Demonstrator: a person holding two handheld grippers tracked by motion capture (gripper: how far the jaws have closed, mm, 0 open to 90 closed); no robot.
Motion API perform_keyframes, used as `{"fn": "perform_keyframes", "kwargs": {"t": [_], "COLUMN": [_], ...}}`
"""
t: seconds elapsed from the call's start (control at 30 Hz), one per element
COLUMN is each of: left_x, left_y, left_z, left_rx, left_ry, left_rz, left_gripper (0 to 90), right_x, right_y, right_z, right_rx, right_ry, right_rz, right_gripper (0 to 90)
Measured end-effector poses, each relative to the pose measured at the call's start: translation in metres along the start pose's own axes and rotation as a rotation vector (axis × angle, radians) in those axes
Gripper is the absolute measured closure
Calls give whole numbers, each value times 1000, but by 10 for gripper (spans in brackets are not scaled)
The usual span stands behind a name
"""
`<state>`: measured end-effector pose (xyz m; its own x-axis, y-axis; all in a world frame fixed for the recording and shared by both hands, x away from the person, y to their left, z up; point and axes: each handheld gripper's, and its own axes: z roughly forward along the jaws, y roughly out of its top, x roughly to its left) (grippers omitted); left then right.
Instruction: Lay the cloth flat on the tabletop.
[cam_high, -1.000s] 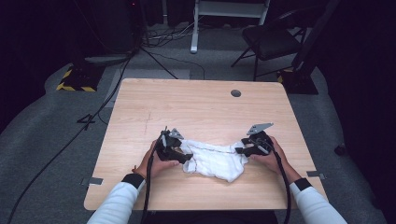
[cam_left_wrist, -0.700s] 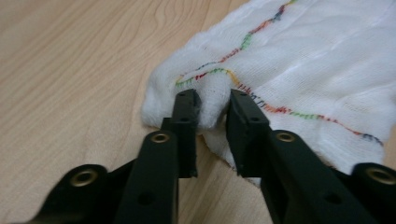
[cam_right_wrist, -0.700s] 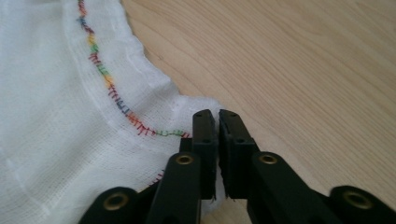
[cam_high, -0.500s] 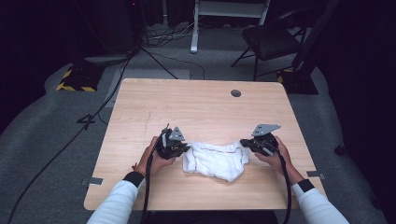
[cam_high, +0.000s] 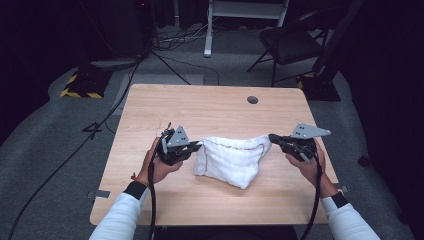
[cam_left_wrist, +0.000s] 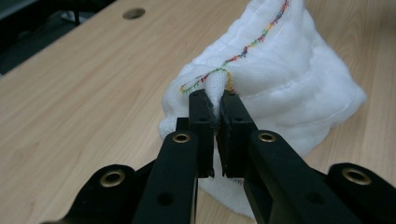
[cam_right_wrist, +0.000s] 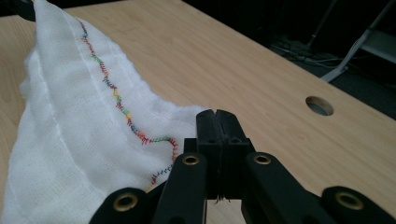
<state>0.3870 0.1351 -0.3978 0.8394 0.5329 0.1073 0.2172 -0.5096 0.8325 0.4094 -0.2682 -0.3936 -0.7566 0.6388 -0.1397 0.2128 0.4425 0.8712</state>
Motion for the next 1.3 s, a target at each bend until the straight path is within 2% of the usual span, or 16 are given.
{"fn": "perform_keyframes", "kwargs": {"t": [0.1,0.3,0.5,0.63,0.77,0.83,0.9,0.97,1.03,1.13,1.17,1.2,1.3], "left_x": [-2,-14,-28,-37,-46,-50,-49,-43,-36,-20,-14,-5,18], "left_y": [15,40,50,53,56,57,56,53,49,43,42,40,36], "left_z": [-13,-37,-62,-79,-90,-89,-85,-76,-65,-46,-41,-31,-7], "left_rx": [-39,-80,-127,-143,-160,-140,-128,-113,-87,-63,-57,-45,-5], "left_ry": [20,64,84,99,88,95,96,105,138,163,159,167,179], "left_rz": [33,102,144,150,176,196,193,177,175,131,119,102,59], "left_gripper": [853,854,853,852,851,849,848,848,847,847,847,847,846], "right_x": [0,1,9,18,25,28,29,29,26,18,14,10,-8], "right_y": [10,34,49,54,57,58,59,58,57,56,56,56,54], "right_z": [-13,-41,-73,-91,-102,-106,-107,-102,-95,-82,-75,-69,-41], "right_rx": [-43,-126,-213,-252,-277,-288,-293,-279,-265,-237,-227,-217,-166], "right_ry": [-17,-54,-67,-68,-69,-73,-70,-82,-91,-111,-121,-128,-151], "right_rz": [-7,-31,-39,-52,-65,-60,-55,-50,-35,-20,-15,-12,14], "right_gripper": [896,897,898,898,898,899,899,898,898,899,899,899,899]}}
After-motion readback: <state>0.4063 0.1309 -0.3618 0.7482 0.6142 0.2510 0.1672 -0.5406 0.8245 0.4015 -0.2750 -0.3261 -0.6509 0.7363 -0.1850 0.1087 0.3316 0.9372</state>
